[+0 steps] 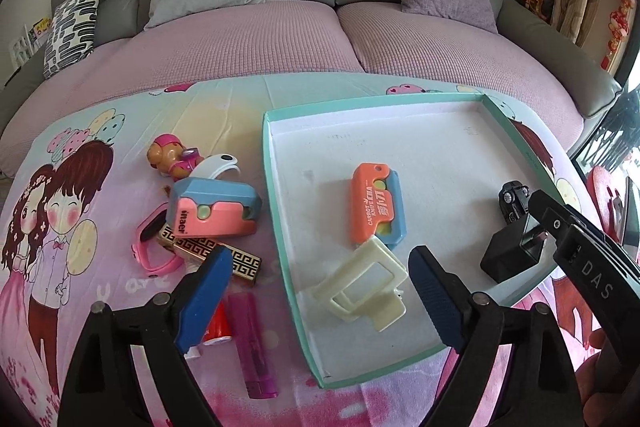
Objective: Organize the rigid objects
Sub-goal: 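Carry the phone stand and black charger into the tray and release both, then withdraw both open tools from the tray toward the remaining items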
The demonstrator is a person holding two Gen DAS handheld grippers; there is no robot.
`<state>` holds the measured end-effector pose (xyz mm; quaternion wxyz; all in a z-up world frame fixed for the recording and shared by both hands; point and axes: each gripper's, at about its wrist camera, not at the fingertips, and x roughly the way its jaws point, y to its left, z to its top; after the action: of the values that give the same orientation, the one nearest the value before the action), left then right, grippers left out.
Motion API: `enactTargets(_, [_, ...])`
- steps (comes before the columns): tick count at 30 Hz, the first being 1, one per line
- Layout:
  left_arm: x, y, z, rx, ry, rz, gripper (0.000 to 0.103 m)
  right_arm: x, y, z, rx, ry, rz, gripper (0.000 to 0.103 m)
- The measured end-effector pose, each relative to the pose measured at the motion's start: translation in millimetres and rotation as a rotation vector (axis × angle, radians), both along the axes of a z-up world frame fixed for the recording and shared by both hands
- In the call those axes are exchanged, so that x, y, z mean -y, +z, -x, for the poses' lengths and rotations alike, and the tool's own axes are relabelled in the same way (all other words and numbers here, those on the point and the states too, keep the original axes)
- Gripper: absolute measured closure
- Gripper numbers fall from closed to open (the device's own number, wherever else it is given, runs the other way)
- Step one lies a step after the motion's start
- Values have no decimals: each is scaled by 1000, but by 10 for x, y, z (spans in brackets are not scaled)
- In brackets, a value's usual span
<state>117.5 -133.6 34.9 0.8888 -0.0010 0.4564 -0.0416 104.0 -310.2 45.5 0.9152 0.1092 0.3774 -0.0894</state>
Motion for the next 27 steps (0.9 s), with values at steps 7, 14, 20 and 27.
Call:
enactTargets(7, [-355,69,-30,28,126,6,12,-38,-27,-24,-8,22,4,39])
enactTargets(14, [-713,30,-34,25,255,19,12,-193,-58,-75,-20,77,29,21])
enactTargets(20, [-911,7,-20,25,322,10,12,-305,-79,-103,-26,112,47,6])
enactTargets(27, [-1063,-7,-11,45,372,18,0,-343,-94,-117,-22,116,47,0])
